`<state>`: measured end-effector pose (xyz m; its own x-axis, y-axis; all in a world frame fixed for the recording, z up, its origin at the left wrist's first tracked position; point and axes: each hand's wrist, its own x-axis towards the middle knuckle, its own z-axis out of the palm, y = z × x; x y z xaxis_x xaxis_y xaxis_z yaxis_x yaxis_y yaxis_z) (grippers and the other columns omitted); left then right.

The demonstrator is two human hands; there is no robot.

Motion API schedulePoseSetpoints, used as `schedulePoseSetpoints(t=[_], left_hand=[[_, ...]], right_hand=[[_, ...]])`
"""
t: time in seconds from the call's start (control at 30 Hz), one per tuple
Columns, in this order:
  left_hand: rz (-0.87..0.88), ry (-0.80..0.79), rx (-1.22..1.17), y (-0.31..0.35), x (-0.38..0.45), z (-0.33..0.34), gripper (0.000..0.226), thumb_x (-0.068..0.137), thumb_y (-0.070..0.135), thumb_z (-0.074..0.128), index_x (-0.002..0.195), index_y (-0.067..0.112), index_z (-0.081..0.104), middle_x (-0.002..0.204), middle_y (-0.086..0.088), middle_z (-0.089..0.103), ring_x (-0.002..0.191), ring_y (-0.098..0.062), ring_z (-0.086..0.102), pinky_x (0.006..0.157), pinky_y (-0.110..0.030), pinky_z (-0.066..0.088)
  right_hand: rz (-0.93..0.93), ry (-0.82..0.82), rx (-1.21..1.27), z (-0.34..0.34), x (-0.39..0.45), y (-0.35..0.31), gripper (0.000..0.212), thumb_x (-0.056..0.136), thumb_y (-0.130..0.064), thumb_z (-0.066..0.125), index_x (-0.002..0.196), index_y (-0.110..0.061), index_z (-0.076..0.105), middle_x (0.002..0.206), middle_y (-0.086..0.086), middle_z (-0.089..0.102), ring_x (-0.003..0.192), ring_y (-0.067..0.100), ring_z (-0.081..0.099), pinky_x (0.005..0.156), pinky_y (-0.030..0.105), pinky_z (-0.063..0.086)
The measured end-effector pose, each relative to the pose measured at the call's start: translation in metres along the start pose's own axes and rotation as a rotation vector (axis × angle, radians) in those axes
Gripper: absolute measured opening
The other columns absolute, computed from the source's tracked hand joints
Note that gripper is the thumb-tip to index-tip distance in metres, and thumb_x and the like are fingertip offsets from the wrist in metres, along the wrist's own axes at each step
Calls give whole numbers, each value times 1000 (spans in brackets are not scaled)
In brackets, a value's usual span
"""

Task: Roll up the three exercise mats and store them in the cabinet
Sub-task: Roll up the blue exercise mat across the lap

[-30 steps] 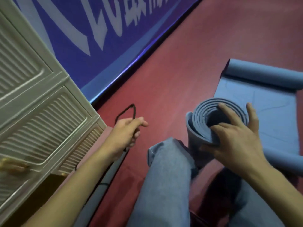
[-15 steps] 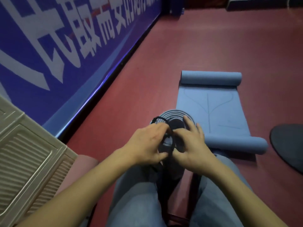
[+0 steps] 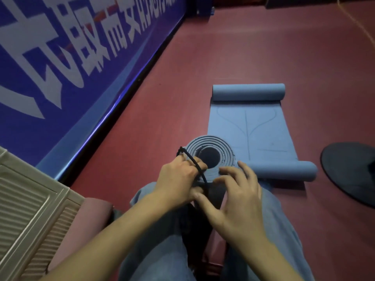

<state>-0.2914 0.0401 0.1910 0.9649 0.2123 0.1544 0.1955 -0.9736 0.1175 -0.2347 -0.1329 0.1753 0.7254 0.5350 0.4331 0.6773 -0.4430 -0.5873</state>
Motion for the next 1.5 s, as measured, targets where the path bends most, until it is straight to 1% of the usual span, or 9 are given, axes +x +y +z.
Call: schedulePoseSetpoints(t=[0.2,0.37,0.5,0.7,0.93,1.0,1.1,1.23,1.5], left_hand=[[18,64,-40,13,4,-2,39,67,46,53,100,35,72,103,14,71,93,-19,67,60,-31,53],[73,77,-73,0,-9,10,51,57,50,84,104,34,70,102,17,71,88,-17,63,57,-32,56],[168,85,-131,-15,-19,10,49,59,38,83,105,32,69,105,20,68,84,-13,53,57,-34,54],[452,-103,-261,11,-35,9,42,67,28,54,104,25,74,116,21,69,74,-12,36,61,-34,44],[253,-151,-590,-13,-55,-13,33,80,33,77,112,31,71,115,18,69,88,-11,52,76,-24,44],[-9,-22,-914,-16,-59,-21,37,81,42,79,115,30,70,100,8,70,77,-19,57,71,-27,46],[-339,245,-698,-22,-50,-16,45,78,53,82,115,36,65,96,16,66,65,-13,54,63,-22,47],[-385,163,-519,-23,-38,-12,16,88,43,74,92,29,80,79,16,72,66,-4,61,66,-26,45],[-425,175,-500,-36,-26,-6,29,91,43,61,89,22,81,72,10,75,70,-14,71,72,-42,57]], right_hand=[[46,100,56,11,9,-2,15,81,-37,76,88,-24,75,134,-4,59,149,32,27,111,62,30],[-131,186,47,-13,-6,32,2,80,-14,74,79,-14,74,121,3,66,139,36,43,106,59,37],[198,226,185,-36,-21,79,24,82,-10,79,74,-29,67,113,-1,66,128,27,52,107,51,40],[477,102,387,-15,46,63,24,81,-8,81,63,-17,69,94,-1,74,92,10,67,92,25,47],[705,-466,587,13,72,74,27,73,-26,74,64,-1,70,62,6,54,65,16,47,68,35,42],[685,-421,563,15,69,76,45,61,-36,68,71,8,70,63,8,57,65,16,51,68,34,45],[656,-377,535,19,62,75,58,54,-51,68,75,2,76,63,14,65,63,16,56,67,35,52],[611,-353,461,27,61,71,30,77,-40,81,73,-11,80,67,6,74,66,9,63,74,34,56],[609,-201,296,45,48,79,26,83,-40,76,73,-16,81,65,-5,74,72,-1,67,75,32,56]])
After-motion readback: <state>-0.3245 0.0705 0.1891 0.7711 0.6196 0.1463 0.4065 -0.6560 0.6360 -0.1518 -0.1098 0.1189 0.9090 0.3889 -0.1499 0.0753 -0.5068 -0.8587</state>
